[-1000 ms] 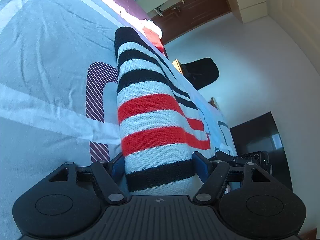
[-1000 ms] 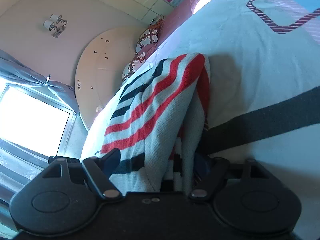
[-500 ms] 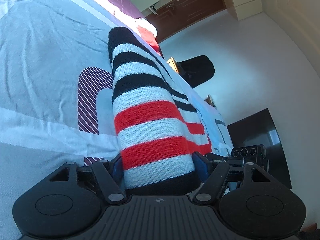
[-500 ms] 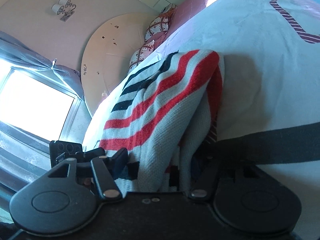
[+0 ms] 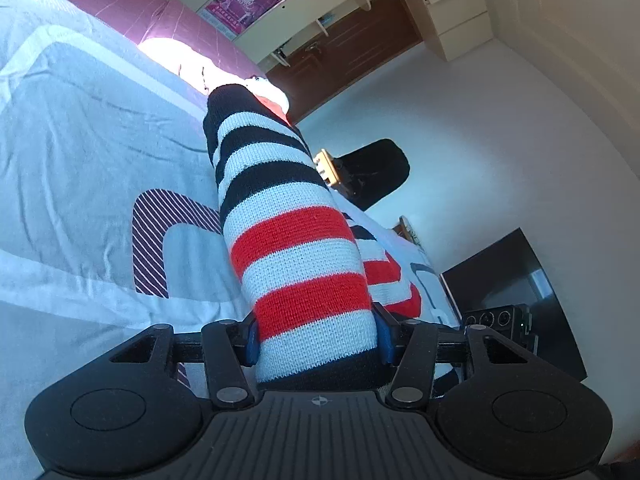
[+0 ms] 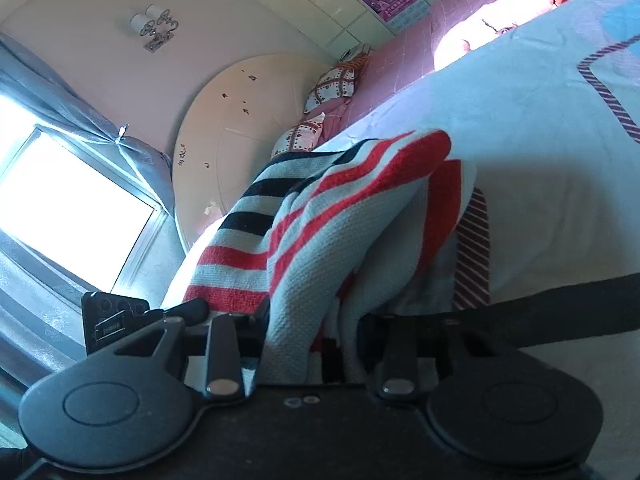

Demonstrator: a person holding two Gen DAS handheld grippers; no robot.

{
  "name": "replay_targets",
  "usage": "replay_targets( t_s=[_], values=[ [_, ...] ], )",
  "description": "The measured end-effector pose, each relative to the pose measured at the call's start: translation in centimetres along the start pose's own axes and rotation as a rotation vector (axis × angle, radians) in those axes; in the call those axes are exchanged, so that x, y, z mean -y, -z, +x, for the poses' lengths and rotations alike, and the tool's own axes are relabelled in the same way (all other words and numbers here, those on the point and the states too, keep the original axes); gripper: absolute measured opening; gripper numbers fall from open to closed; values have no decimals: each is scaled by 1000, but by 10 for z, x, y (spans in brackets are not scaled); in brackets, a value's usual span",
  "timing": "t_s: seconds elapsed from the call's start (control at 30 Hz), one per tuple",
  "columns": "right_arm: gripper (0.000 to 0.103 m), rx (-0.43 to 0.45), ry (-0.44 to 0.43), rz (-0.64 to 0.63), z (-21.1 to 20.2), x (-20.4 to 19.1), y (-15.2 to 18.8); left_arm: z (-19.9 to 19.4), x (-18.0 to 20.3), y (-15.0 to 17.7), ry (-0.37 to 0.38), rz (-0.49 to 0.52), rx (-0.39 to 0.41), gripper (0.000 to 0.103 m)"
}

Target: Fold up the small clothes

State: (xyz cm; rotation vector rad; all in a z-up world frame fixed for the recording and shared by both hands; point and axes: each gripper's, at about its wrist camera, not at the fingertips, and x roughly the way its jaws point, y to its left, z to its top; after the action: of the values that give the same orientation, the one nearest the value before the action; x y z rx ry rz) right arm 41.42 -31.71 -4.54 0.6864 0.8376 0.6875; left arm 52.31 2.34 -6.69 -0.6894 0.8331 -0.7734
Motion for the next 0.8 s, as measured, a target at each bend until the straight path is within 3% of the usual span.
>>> replay_targets(
  t_s=[0.17,0.4,0.63,0.8],
  values=[
    [36,-1,-9,-35,10,-39,7,-46,3,-2,5,15,28,52],
    [36,-36,-50,-44,58,-86,24,-124,-10,-3,-33,14,63,52],
    [36,-109,-90,-30,132,-120,47,-201,-53,9,-102,-42,100,52],
    [36,-190,-89,1,177,-121,75,-233,-96,30,-151,-110,97,52]
  ],
)
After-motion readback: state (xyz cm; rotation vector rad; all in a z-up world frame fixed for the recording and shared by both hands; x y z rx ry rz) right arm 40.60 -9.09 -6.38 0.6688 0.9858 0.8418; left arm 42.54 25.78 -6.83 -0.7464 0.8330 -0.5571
